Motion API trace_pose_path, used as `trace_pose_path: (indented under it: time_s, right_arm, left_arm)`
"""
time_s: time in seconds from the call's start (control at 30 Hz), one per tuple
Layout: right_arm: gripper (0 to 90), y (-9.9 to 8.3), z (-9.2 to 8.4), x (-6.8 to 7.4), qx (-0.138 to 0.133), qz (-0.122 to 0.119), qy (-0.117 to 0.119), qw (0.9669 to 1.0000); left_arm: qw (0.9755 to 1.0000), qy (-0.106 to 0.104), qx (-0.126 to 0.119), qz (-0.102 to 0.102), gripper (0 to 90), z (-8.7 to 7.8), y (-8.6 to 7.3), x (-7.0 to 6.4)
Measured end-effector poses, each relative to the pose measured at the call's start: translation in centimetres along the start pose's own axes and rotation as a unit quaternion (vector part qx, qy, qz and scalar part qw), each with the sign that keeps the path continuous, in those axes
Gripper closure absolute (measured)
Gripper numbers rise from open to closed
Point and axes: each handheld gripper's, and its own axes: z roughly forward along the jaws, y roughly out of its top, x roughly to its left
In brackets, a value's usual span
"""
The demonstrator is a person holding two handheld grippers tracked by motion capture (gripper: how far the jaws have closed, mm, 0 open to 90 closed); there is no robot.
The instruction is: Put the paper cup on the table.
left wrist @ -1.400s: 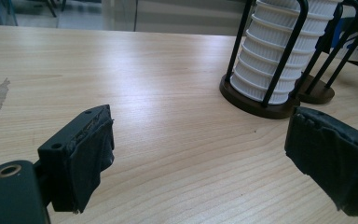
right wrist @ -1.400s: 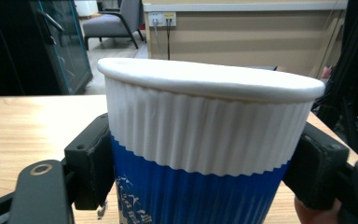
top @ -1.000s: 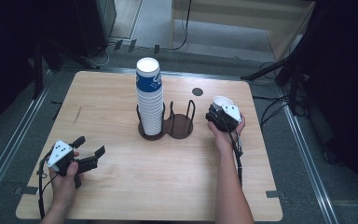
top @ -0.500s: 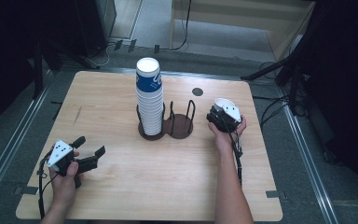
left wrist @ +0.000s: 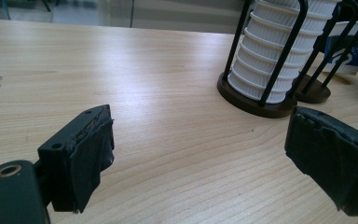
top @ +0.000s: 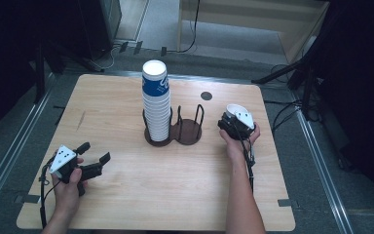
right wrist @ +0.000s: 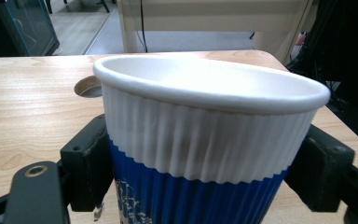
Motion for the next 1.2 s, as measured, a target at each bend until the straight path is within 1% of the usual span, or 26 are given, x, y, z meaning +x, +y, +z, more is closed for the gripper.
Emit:
trace_pose_path:
  time_s: [0.23, 0.37, 0.43, 0.5, 0.6, 0.67, 0.83, 0.9, 1.0, 1.1, 1.2]
  right_arm:
    - [13.9, -0.2, 0.0, 0.2, 0.011, -0.006, 0.005, 0.9999]
    - [9.7, -0.3, 0.0, -0.1, 0.016, -0.001, 0.002, 0.9999]
    - [6.3, -0.3, 0.0, -0.2, 0.018, 0.001, 0.010, 0.9998]
    - [2.6, -0.2, -0.1, -0.2, 0.016, -0.005, 0.017, 0.9997]
    - [0.0, -0.1, -0.3, -0.3, 0.016, -0.001, 0.026, 0.9995]
    - [0.0, -0.1, -0.5, -0.5, 0.016, 0.004, 0.031, 0.9994]
    - [0.0, 0.2, -1.3, -0.7, 0.011, 0.002, 0.043, 0.9990]
    - [0.0, 0.3, -1.6, -0.8, 0.009, 0.005, 0.046, 0.9989]
    - [0.0, 0.5, -2.4, -1.0, 0.001, 0.013, 0.052, 0.9986]
    - [0.0, 0.6, -3.2, -1.1, 0.000, 0.009, 0.056, 0.9984]
    - [0.0, 0.9, -4.1, -1.2, -0.005, 0.016, 0.062, 0.9980]
  left_arm:
    - [1.0000, 0.001, 0.001, -0.005, 9.0, 0.0, 0.0, 0.0]
    - [1.0000, 0.001, 0.001, -0.005, 9.0, 0.0, 0.0, 0.0]
    - [1.0000, 0.002, 0.001, -0.006, 9.0, 0.0, 0.0, 0.0]
    - [1.0000, 0.002, 0.002, -0.005, 9.0, 0.1, 0.0, 0.0]
    - [1.0000, 0.002, 0.002, -0.005, 9.0, 0.1, 0.0, 0.0]
    - [1.0000, 0.002, 0.002, -0.005, 9.0, 0.1, 0.0, 0.0]
    - [1.0000, 0.003, 0.002, -0.005, 9.0, 0.1, 0.0, 0.0]
    - [1.0000, 0.003, 0.002, -0.005, 9.0, 0.1, 0.0, 0.0]
    - [1.0000, 0.003, 0.002, -0.005, 9.0, 0.1, 0.0, 0.0]
    - [1.0000, 0.003, 0.002, -0.005, 9.0, 0.1, 0.0, 0.0]
    - [1.0000, 0.004, 0.002, -0.005, 9.0, 0.1, 0.0, 0.0]
